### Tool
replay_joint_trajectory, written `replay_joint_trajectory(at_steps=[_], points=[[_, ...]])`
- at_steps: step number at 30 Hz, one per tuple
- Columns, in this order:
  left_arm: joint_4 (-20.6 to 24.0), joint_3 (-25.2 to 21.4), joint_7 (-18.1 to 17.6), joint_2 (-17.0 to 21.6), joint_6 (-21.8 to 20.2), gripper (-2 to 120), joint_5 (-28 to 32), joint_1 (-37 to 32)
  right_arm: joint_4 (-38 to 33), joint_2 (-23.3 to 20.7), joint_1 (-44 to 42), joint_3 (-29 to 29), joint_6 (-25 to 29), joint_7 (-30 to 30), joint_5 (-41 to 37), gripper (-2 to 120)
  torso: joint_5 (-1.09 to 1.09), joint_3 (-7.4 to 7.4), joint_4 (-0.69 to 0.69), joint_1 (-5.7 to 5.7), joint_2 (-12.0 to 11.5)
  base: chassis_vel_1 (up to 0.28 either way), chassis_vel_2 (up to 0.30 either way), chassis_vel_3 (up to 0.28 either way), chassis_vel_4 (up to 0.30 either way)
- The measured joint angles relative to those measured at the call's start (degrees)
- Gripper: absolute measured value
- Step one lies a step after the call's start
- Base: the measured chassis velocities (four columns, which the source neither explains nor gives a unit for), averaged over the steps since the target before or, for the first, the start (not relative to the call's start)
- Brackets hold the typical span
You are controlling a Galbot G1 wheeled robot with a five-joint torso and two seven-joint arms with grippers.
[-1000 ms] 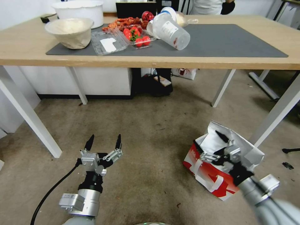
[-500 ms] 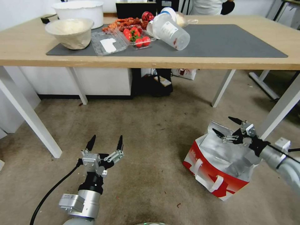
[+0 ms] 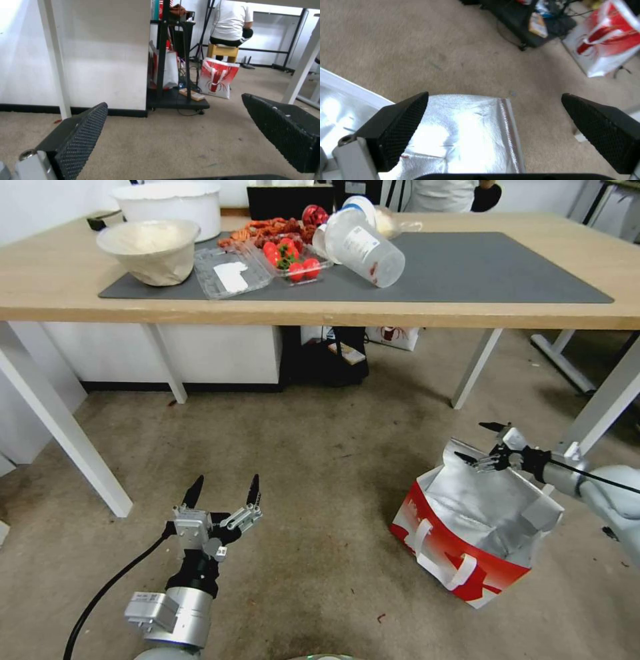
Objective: Pick up the food delivery bag from the floor and place it on the table.
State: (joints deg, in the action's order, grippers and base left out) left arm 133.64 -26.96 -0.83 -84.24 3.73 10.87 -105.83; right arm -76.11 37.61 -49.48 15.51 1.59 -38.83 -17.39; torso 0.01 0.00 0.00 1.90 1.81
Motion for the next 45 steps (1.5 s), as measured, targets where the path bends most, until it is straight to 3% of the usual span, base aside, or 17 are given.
replay_joint_trajectory(at_steps=[10, 26, 30, 37, 43, 45], points=[[-0.4, -0.1, -0.2, -1.1, 0.0, 100, 0.4, 0.1, 10.2, 3.6, 9.4, -5.7, 3.3, -3.6, 10.5, 100, -0.01, 0.00, 0.00, 0.00, 0.0, 0.000, 0.000, 0.000, 0.000], [-0.2, -0.6, -0.6, -2.0, 0.5, 100, 0.0, -0.4, 19.3, 7.3, 14.8, -9.7, 2.6, -6.9, 14.5, 98, -0.01, 0.00, 0.00, 0.00, 0.0, 0.000, 0.000, 0.000, 0.000], [-0.2, -0.8, -0.8, -2.1, 0.7, 100, 0.0, -0.5, 20.7, 8.0, 15.4, -9.9, 2.3, -8.1, 15.3, 88, -0.01, 0.00, -0.01, 0.00, 0.0, 0.000, 0.000, 0.000, 0.000], [-0.5, -1.4, -1.1, -2.0, 1.0, 100, 0.0, -0.2, 22.3, 9.1, 16.2, -10.1, 2.0, -8.9, 15.3, 57, -0.01, -0.01, -0.01, 0.00, 0.0, 0.000, 0.000, 0.000, 0.000], [-0.8, -1.5, -1.3, -1.8, 1.0, 100, 0.2, 0.0, 22.5, 9.2, 16.0, -10.1, 2.6, -9.1, 15.1, 39, -0.02, -0.01, 0.00, 0.00, 0.0, 0.000, 0.000, 0.000, 0.000], [-1.0, -1.6, -1.4, -1.7, 1.0, 100, 0.3, 0.2, 22.5, 9.2, 15.8, -9.9, 3.3, -9.4, 15.1, 28, -0.01, -0.01, -0.01, 0.00, 0.0, 0.000, 0.000, 0.000, 0.000]])
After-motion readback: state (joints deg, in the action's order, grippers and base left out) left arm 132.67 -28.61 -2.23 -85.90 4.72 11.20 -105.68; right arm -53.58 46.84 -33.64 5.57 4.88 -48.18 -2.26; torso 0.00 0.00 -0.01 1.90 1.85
